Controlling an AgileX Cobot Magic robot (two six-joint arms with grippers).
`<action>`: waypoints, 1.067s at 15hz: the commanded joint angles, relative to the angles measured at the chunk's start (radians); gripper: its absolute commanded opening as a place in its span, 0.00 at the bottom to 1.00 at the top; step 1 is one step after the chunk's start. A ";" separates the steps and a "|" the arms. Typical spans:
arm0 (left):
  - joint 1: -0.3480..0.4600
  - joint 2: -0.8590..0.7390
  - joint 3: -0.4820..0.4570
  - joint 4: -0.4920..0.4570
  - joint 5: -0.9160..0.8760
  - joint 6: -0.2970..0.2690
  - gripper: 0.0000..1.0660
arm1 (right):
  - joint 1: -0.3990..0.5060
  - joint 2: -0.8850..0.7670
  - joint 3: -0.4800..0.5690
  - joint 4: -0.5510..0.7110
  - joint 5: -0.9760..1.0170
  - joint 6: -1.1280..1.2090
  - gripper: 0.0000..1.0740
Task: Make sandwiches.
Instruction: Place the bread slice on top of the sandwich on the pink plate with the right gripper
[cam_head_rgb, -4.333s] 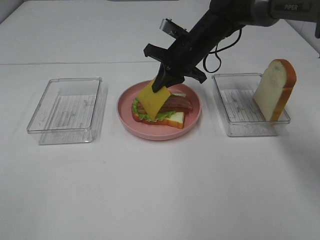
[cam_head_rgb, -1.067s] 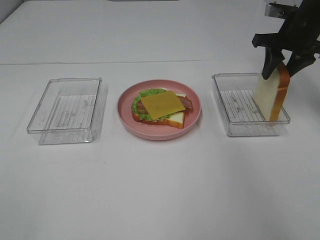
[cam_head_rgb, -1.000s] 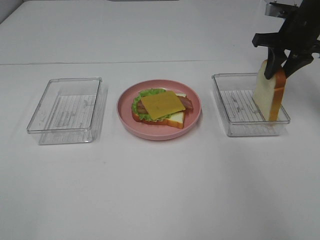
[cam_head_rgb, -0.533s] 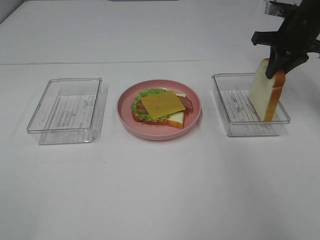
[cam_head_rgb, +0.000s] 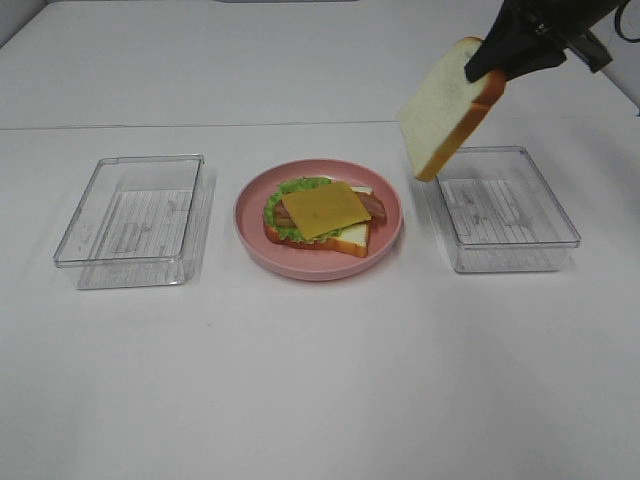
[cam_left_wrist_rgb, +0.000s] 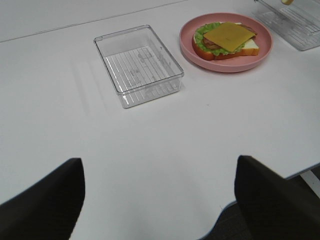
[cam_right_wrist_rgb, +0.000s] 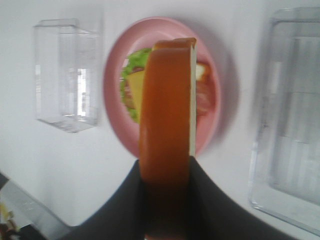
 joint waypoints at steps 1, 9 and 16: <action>-0.004 -0.023 0.002 -0.007 -0.009 -0.001 0.73 | 0.001 -0.008 0.103 0.221 -0.023 -0.111 0.00; -0.004 -0.023 0.002 -0.007 -0.009 -0.001 0.73 | 0.042 -0.002 0.440 0.718 -0.162 -0.409 0.00; -0.004 -0.023 0.002 -0.007 -0.009 0.000 0.73 | 0.147 0.120 0.458 0.907 -0.284 -0.442 0.00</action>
